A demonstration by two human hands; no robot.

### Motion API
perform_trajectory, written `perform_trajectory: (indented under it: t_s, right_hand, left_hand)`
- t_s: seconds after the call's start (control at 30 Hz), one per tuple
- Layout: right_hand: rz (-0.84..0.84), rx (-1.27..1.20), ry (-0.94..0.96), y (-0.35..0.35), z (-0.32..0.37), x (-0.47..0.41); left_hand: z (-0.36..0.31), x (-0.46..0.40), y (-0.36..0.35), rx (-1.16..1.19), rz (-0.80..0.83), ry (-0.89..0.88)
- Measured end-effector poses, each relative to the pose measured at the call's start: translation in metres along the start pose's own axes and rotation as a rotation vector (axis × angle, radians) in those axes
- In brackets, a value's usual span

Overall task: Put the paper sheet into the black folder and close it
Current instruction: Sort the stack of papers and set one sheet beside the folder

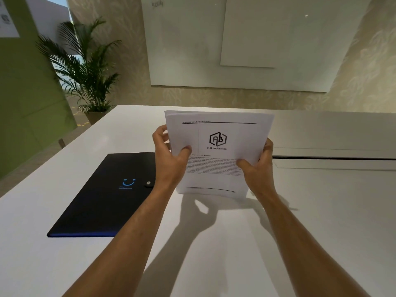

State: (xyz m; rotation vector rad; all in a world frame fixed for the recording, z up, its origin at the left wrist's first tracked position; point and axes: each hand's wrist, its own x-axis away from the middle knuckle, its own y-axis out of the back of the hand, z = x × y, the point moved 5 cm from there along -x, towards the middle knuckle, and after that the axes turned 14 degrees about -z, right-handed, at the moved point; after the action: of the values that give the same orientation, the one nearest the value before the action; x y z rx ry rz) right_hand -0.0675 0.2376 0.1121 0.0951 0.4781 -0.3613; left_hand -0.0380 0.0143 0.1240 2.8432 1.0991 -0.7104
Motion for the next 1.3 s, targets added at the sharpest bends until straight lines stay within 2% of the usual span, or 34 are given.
perform_trajectory:
  t_s: [0.2,0.33,0.47,0.6,0.97,1.13,1.3]
  right_hand:
    - [-0.069,-0.015,0.139,-0.002,0.021,-0.004]
    - [-0.106,0.012,0.271,0.001,0.042,-0.01]
    - [-0.123,0.152,0.398,0.0,0.056,-0.018]
    - [-0.123,0.206,0.392,-0.001,0.064,-0.02]
    - [-0.144,0.125,0.324,0.004,0.066,-0.025]
    - [-0.127,0.149,0.348,0.002,0.067,-0.025]
    - [-0.134,0.157,0.339,0.002,0.068,-0.027]
  left_hand:
    - [-0.026,0.003,-0.008,0.051,-0.043,-0.17]
    - [-0.045,0.0,-0.008,-0.055,-0.075,-0.365]
    - [-0.058,-0.003,-0.013,-0.223,-0.046,-0.522]
    - [-0.059,-0.004,-0.014,-0.307,-0.054,-0.529]
    - [-0.049,-0.011,-0.003,-0.269,-0.104,-0.442]
    - [-0.054,-0.009,-0.005,-0.38,-0.05,-0.54]
    - [-0.053,-0.012,-0.005,-0.376,-0.082,-0.522]
